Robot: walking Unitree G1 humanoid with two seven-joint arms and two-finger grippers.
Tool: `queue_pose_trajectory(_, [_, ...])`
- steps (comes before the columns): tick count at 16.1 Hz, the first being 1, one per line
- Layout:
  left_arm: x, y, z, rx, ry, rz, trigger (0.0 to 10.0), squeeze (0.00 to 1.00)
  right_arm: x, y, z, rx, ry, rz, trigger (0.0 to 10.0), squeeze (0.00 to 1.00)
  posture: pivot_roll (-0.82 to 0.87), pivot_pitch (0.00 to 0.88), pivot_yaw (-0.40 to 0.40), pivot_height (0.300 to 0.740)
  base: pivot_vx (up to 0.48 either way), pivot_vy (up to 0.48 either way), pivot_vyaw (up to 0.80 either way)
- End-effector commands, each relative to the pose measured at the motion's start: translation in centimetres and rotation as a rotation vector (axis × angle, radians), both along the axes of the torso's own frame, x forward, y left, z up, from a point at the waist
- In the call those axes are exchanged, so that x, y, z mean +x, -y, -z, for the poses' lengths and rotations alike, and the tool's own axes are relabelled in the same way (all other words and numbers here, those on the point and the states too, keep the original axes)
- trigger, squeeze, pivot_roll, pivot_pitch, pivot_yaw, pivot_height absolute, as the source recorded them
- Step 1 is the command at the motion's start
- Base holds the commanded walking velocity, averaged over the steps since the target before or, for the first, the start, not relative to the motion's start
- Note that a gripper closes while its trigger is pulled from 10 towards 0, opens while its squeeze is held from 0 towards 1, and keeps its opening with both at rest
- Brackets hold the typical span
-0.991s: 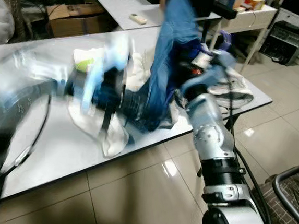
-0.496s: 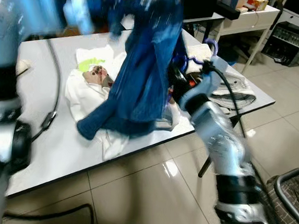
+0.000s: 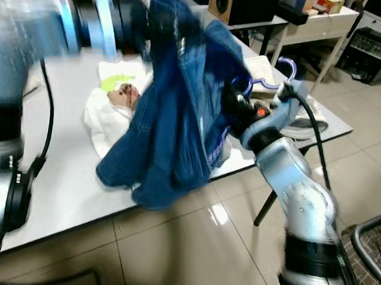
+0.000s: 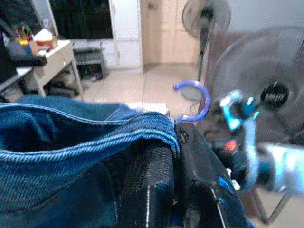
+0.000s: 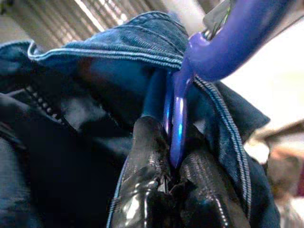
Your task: Hang hanger
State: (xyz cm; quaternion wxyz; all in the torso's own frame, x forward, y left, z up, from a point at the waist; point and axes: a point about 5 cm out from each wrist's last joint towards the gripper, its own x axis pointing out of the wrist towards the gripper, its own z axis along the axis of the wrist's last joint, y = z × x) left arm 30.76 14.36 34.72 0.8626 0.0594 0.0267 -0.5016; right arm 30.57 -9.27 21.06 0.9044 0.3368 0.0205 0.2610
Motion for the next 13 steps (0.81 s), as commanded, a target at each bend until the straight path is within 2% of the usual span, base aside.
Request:
queue_pose_trajectory(1, [0.1,-0.8,-1.0,-0.012,0.088,-0.102,0.0,0.0,-1.2,-0.1,0.0,-0.02,0.006,-0.082,10.0,0.0,0.01,0.0,0.043,0.74,0.0,0.0,0.0])
queue_pose_trajectory(2, [0.9,-2.4,-1.6,-0.05,0.135,-0.226,0.0,0.0,-2.2,-0.1,0.1,-0.016,-0.002,-0.149,10.0,0.0,0.01,0.0,0.04,0.74,0.0,0.0,0.0])
queue_pose_trajectory(3, [1.3,-3.1,-2.0,-0.068,0.153,-0.27,0.0,0.0,-2.6,-0.1,0.1,-0.016,-0.007,-0.175,10.0,0.0,0.01,0.0,0.04,0.74,0.0,0.0,0.0])
queue_pose_trajectory(4, [2.1,-5.5,-2.2,-0.067,0.163,-0.406,0.0,0.0,-3.7,0.0,0.1,-0.013,-0.01,-0.234,10.0,0.0,0.01,0.0,0.041,0.74,0.0,0.0,0.0])
queue_pose_trajectory(5, [2.5,-7.5,-1.5,-0.01,0.154,-0.506,0.0,0.0,-4.4,0.3,-0.1,0.002,-0.011,-0.276,10.0,0.0,0.01,0.0,0.041,0.74,0.0,0.0,0.0])
queue_pose_trajectory(7, [2.4,-10.7,2.6,0.135,0.037,-0.61,0.0,0.0,-5.3,0.9,-0.6,0.033,-0.011,-0.322,10.0,0.0,0.0,0.0,0.047,0.74,0.0,0.0,0.0])
queue_pose_trajectory(8, [1.8,-11.6,5.2,0.227,-0.036,-0.605,0.0,0.0,-5.5,1.3,-0.7,0.046,-0.017,-0.333,10.0,0.0,0.0,0.0,0.046,0.74,0.0,0.0,0.0])
queue_pose_trajectory(10, [1.3,-12.3,8.3,0.301,-0.113,-0.604,0.0,0.0,-5.6,1.5,-0.8,0.064,-0.032,-0.335,10.0,0.0,0.0,0.0,0.042,0.74,0.0,0.0,0.0])
queue_pose_trajectory(11, [0.9,-12.8,11.7,0.355,-0.18,-0.618,0.0,0.0,-5.6,1.5,-0.8,0.074,-0.045,-0.336,10.0,0.0,0.0,0.0,0.042,0.74,0.0,0.0,0.0])
queue_pose_trajectory(12, [0.3,-12.6,14.5,0.391,-0.212,-0.596,0.0,0.0,-5.6,1.3,-0.8,0.078,-0.055,-0.34,10.0,0.0,0.0,0.0,0.039,0.74,0.0,0.0,0.0])
queue_pose_trajectory(13, [-0.6,-11.4,16.8,0.352,-0.247,-0.539,0.0,0.0,-5.5,1.1,-0.7,0.076,-0.072,-0.33,10.0,0.0,-0.01,0.0,0.043,0.74,0.0,0.0,0.0])
